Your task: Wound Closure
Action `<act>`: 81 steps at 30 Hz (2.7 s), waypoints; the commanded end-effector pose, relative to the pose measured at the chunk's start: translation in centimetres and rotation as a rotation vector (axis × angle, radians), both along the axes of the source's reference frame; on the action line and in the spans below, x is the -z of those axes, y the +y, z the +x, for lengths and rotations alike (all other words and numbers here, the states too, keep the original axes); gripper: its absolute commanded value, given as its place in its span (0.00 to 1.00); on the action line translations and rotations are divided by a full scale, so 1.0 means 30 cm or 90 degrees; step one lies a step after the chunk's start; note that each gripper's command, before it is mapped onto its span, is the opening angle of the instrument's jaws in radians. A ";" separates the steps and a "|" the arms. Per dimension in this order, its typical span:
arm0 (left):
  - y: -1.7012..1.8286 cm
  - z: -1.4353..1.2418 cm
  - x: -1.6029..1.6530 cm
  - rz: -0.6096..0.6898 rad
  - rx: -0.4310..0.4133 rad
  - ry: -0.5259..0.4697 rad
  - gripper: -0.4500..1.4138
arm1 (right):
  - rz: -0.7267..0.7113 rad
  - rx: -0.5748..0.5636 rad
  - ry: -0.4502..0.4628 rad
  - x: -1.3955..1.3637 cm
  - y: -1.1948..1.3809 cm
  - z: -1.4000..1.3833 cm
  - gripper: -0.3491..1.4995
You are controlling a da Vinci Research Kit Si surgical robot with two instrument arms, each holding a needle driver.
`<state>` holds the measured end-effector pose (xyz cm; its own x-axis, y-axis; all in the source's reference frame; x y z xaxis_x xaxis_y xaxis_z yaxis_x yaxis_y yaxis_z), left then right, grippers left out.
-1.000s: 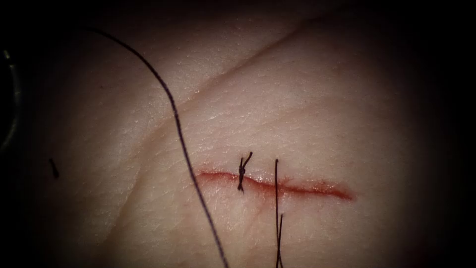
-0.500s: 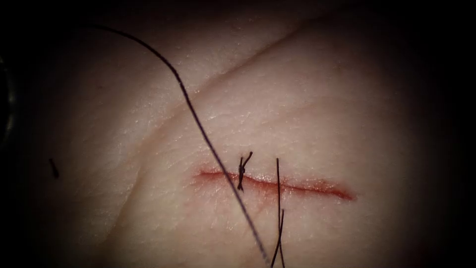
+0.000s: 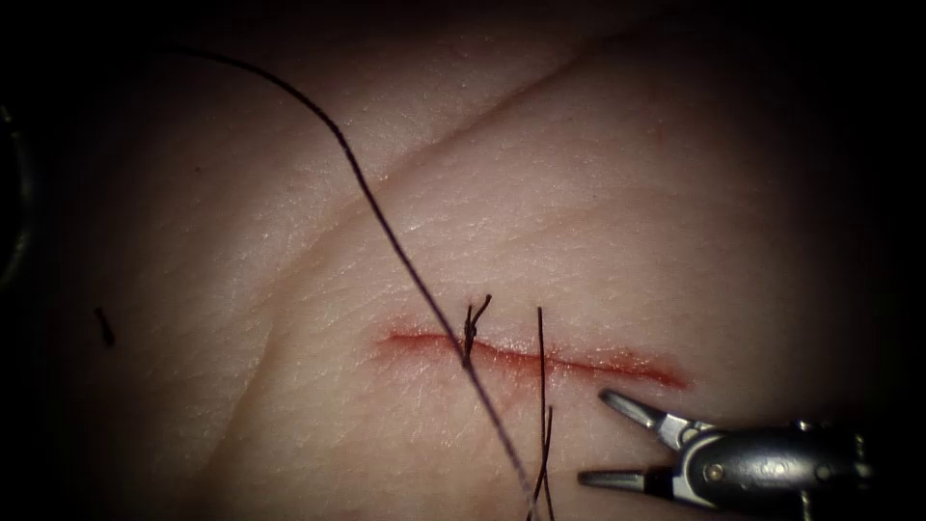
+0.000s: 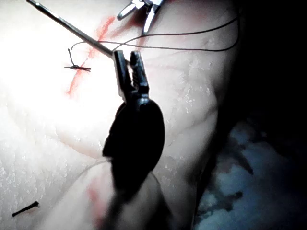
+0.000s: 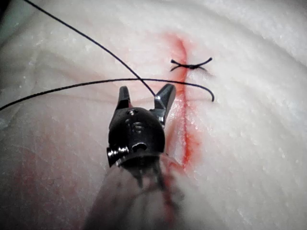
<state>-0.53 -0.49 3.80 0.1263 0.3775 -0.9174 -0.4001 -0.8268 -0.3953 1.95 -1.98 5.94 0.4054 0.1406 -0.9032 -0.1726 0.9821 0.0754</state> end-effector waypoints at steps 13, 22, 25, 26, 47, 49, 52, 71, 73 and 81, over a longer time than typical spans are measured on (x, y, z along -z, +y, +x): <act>-0.003 -0.0003 0.000 0.002 -0.002 0.000 0.00 | -0.024 0.039 -0.026 -0.0198 -0.0064 0.0110 0.58; -0.003 -0.0006 0.000 0.002 -0.002 0.001 0.00 | -0.020 0.045 -0.021 -0.0168 -0.0066 0.0068 0.00; -0.002 -0.0008 0.000 0.003 -0.001 0.000 0.00 | -0.022 0.047 -0.020 -0.0154 -0.0066 0.0065 0.00; -0.002 -0.0009 0.000 0.003 -0.001 0.000 0.00 | -0.018 0.046 -0.020 -0.0150 -0.0066 0.0065 0.00; -0.003 -0.0006 -0.001 0.002 -0.002 0.000 0.00 | 0.010 0.125 -0.009 0.0330 -0.0431 0.0066 0.00; -0.003 -0.0006 -0.002 0.001 -0.002 0.000 0.00 | 0.009 0.141 -0.008 0.0385 -0.0477 0.0082 0.00; -0.004 -0.0004 -0.003 -0.002 -0.002 -0.001 0.00 | 0.009 0.175 -0.007 0.0471 -0.0549 0.0107 0.00; -0.012 0.0028 -0.014 -0.036 -0.058 0.000 0.00 | 0.010 0.166 0.041 0.0453 -0.0474 0.0120 0.82; -0.012 0.0026 -0.014 -0.041 -0.061 -0.004 0.00 | 0.014 0.145 0.044 0.0414 -0.0412 0.0080 0.82; -0.008 0.0025 -0.015 -0.066 -0.074 -0.018 0.00 | -0.012 0.087 0.010 0.0228 -0.0214 0.0021 0.78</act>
